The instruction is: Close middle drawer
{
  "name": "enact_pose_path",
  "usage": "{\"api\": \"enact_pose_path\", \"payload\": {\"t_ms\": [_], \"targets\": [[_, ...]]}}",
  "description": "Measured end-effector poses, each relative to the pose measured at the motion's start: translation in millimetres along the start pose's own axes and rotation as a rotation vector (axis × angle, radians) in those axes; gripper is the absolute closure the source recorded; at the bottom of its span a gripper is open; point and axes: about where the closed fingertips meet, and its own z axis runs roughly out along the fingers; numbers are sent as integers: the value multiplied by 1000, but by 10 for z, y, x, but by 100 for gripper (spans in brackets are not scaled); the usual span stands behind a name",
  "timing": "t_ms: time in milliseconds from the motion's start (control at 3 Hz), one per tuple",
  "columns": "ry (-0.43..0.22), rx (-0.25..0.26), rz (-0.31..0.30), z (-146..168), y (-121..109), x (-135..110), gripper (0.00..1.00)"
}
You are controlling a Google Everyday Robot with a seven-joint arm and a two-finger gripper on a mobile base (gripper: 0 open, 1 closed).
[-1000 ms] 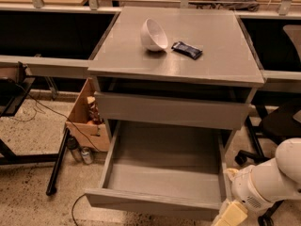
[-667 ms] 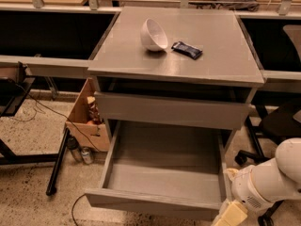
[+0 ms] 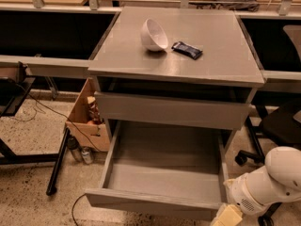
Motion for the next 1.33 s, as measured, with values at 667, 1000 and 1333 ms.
{"api": "enact_pose_path", "payload": {"t_ms": [667, 1000, 1333], "targets": [[25, -93, 257, 686, -167, 711, 0], [41, -120, 332, 847, -139, 918, 0], [47, -143, 396, 979, -87, 1092, 0]]}}
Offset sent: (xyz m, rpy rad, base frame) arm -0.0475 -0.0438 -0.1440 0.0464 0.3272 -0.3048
